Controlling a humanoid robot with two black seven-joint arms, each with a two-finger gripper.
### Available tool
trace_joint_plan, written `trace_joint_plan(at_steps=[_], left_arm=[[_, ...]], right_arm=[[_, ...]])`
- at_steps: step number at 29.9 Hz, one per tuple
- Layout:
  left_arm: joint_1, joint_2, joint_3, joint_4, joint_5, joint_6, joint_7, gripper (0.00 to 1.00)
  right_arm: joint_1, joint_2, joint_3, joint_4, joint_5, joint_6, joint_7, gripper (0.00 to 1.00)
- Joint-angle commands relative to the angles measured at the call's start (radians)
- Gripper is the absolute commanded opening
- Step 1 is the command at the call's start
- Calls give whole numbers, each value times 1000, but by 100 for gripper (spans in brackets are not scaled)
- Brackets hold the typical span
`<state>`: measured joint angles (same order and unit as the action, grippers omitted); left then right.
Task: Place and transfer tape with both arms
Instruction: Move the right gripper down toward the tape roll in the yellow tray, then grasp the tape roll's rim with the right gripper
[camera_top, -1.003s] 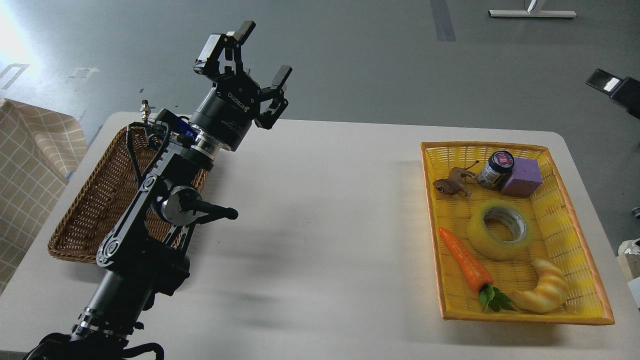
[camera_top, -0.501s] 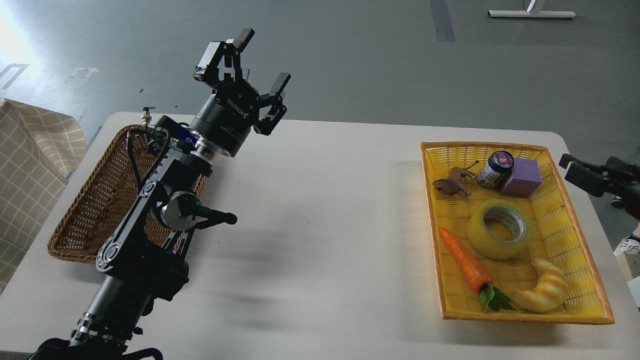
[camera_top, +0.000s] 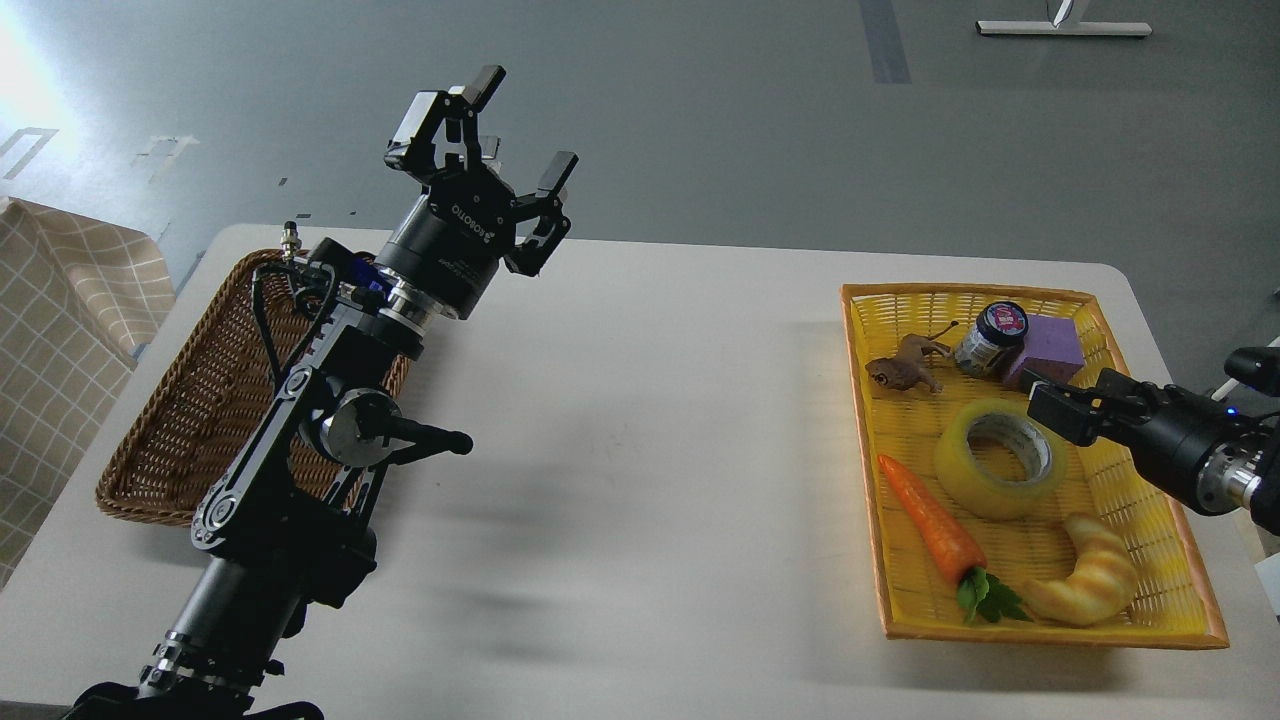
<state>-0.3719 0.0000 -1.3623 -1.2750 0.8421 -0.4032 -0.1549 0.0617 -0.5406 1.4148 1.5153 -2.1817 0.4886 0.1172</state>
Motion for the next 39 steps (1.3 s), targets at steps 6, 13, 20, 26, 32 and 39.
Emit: trace_joint_plan(at_steps=[6,13,20,26,32,39], left_arm=[[7,0,2,0,0,0,1,98],[7,0,3,0,2,0,1,98],[8,0,3,-6,2,1,1,98],[10,0,2,-9,2,0,0,98],[21,0,0,-9,2,0,0,98],[27,0,0,-9,0,1,0,98]], right_arm=[[3,22,-1,-41,0,0,-93,86],[-2,22,-8,-58,0,0,-90,92],[-2,40,-50,-63,0,0,-96,92],[3,47,-71,-81,0,0,-96,92],[6,44,-71,-121,0,0,-100,92],[15,47,-73,-139,0,0,-134,91]])
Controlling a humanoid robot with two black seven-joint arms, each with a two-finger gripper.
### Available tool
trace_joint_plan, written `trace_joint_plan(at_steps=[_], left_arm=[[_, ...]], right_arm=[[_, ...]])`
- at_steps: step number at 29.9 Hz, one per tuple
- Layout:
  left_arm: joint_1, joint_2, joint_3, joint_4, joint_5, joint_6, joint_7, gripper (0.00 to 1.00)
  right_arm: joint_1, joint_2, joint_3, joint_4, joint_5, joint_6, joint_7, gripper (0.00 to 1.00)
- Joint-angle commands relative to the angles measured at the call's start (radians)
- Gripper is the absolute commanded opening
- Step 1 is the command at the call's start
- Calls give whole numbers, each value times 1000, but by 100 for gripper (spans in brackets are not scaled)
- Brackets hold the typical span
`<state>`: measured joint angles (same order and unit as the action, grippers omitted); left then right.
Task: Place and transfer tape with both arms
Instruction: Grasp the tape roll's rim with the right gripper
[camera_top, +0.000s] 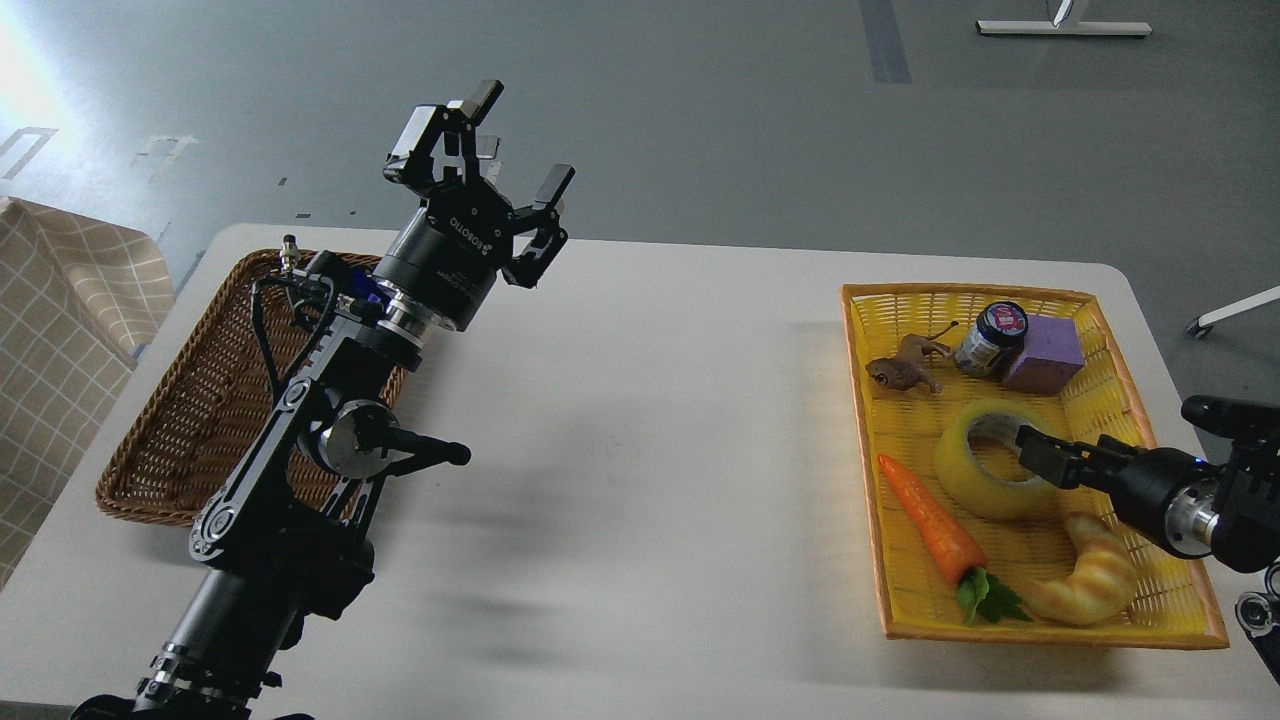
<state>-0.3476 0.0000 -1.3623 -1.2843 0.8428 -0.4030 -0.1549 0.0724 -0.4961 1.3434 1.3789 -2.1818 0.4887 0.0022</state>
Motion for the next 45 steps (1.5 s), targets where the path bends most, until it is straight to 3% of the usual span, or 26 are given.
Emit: trace_joint_plan(at_steps=[1,3,7,23,32,41,45], left_arm=[[2,0,0,0,-1,0,0,98],[4,0,0,0,-1,1,0,98],[6,0,-1,0,-1,1,-2,98],[13,0,-3,0,-2,3,-2,98],[13,0,-15,2,-7,3,-2,98],[13,0,-15,3,-7,4,0,98],[13,0,-14,3,-7,3,0,98]], right_arm=[[6,2,-3,-3,0,0,-22,90],[7,4,-3,-3,0,0,-24,90],[17,4,-1,-3,0,0,-24,79],[40,4,-96,-3,0,0,-24,79],[49,-12,-96,-9,0,0,-24,43],[33,-21,-98,-9,0,0,-25,41],[32,-22,-98,-8,0,0,-34,32]])
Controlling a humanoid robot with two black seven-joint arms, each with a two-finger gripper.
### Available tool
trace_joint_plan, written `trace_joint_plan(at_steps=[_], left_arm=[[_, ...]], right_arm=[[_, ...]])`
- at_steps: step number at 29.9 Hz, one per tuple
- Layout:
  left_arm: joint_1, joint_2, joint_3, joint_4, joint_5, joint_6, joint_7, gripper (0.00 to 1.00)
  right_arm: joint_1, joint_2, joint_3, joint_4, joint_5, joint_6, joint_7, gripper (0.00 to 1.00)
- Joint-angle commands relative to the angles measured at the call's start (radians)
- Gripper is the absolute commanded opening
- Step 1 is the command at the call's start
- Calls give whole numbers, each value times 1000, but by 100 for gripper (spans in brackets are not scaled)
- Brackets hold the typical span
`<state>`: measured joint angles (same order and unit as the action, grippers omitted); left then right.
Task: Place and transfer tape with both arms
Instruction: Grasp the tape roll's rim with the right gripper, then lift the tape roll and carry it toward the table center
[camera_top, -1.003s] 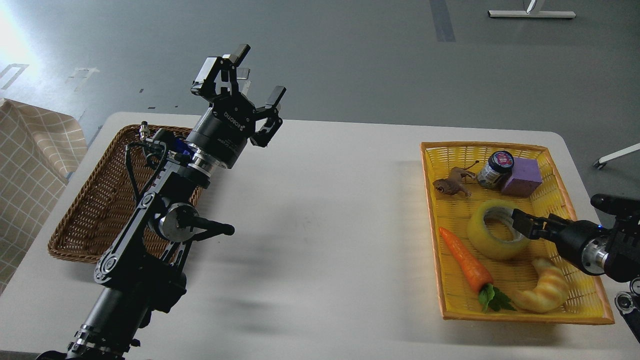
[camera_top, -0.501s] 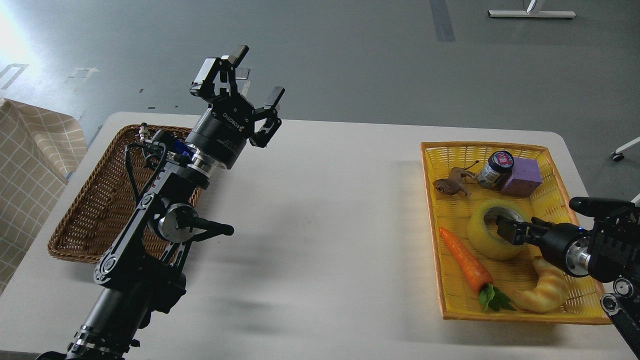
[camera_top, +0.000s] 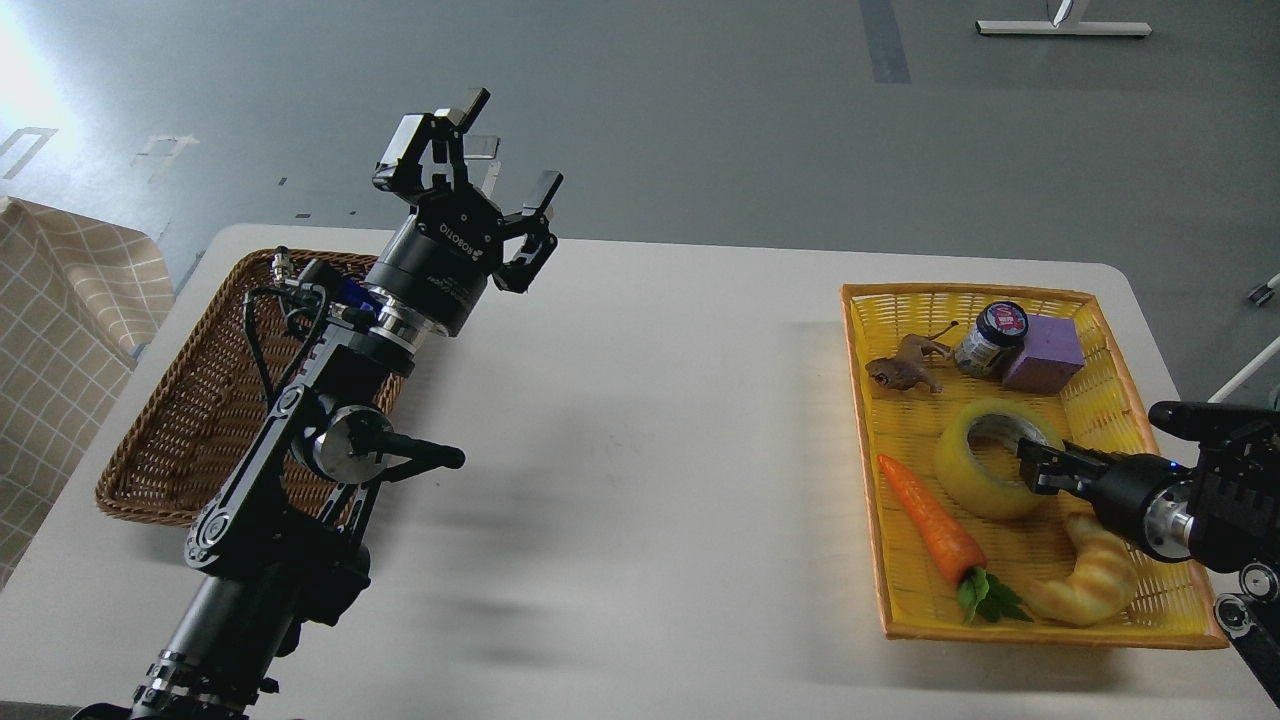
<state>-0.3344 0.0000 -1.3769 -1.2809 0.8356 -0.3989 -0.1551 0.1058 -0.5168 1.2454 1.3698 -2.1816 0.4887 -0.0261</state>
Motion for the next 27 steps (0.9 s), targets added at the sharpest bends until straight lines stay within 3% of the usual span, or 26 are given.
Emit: trace_joint_plan(at_steps=[1,5,9,21,27], left_arm=[[0,0,1,0,0,-1,0,98],[0,0,1,0,0,-1,0,98],[0,0,1,0,0,-1,2,98],[6,0,-1,2,-1,-1,-1,98],[6,0,-1,2,-1,-1,0,98]], right_arm=[[-1,0,0,2,0,0,-6,30],[-1,-3,0,3,0,0,-6,16],[-5,-2,0,6,0,0,-6,13],[0,-54,9,43,0,0,0,12],[98,-126,12,86,0,0,2,12]])
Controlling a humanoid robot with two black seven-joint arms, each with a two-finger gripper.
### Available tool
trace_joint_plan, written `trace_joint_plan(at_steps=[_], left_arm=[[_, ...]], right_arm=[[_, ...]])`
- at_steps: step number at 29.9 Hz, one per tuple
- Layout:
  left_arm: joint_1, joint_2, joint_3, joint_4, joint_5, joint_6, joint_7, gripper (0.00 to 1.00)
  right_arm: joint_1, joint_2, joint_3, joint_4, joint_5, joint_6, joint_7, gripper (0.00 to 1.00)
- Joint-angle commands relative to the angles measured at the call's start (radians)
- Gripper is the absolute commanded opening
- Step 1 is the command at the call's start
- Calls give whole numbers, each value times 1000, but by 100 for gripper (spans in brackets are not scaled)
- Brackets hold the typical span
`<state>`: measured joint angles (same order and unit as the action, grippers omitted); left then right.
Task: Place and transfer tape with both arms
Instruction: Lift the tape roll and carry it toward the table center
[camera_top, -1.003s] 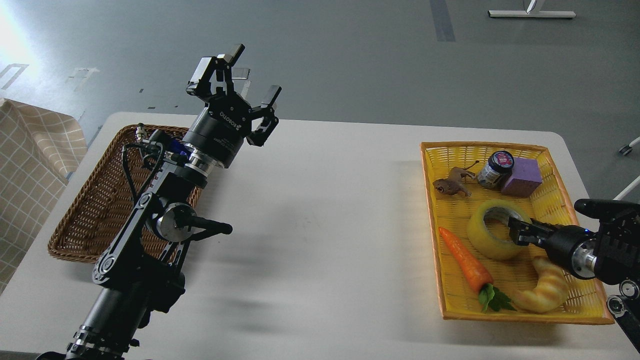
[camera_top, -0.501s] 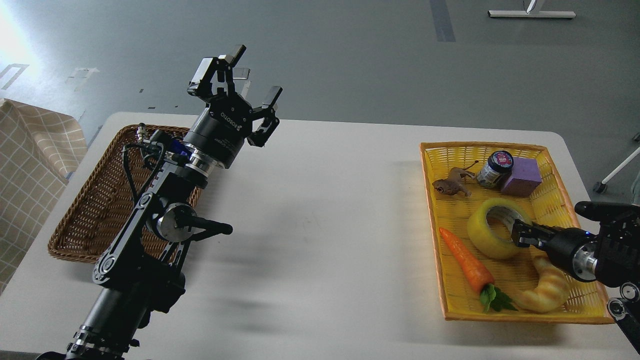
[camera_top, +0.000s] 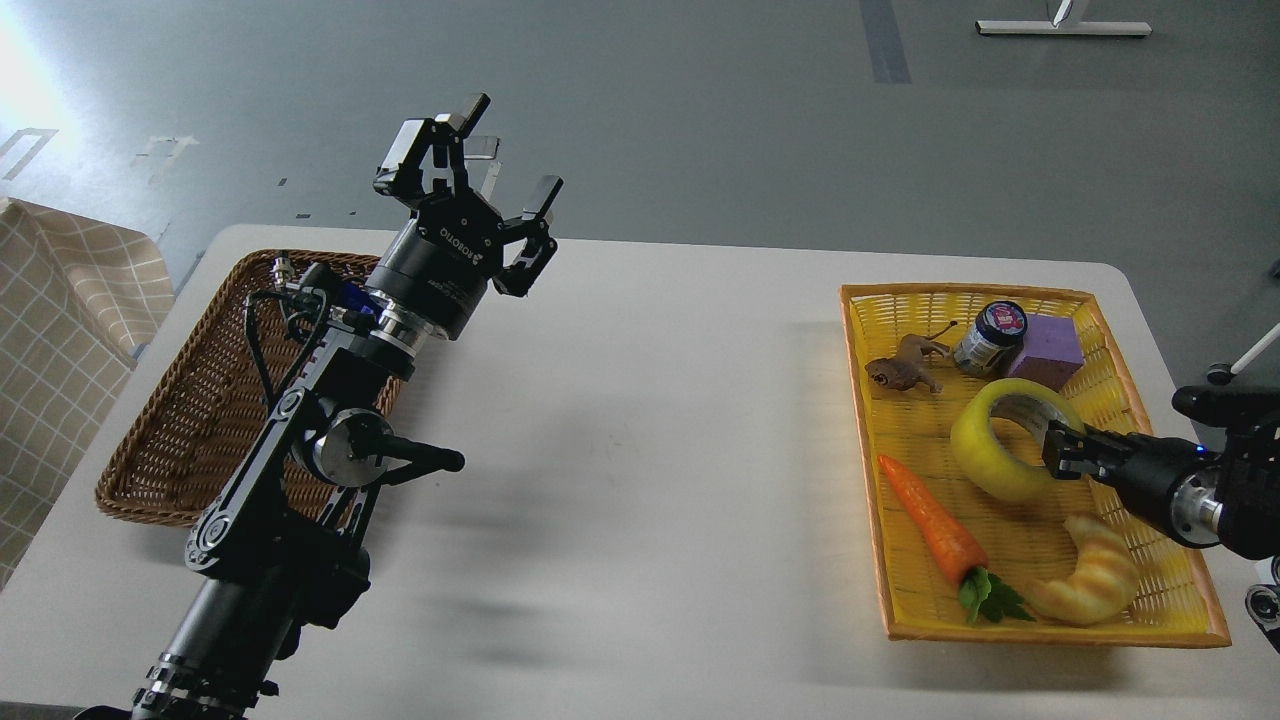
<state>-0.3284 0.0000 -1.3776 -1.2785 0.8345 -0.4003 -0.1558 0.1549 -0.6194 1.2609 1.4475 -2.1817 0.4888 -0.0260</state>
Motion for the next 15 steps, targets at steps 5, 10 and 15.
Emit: trace_joint_plan(at_steps=[5,10,15], left_arm=[[2,0,-1,-1,0,0,1,98],[-1,0,0,-2,0,0,1,98],[-3,0,-1,-2,0,1,1,98]], right_arm=[[158,-20,-12,7,0,0,6,12],[297,62,-96,7,0,0,1,12],[461,144,-279,-10,0,0,-5,12]])
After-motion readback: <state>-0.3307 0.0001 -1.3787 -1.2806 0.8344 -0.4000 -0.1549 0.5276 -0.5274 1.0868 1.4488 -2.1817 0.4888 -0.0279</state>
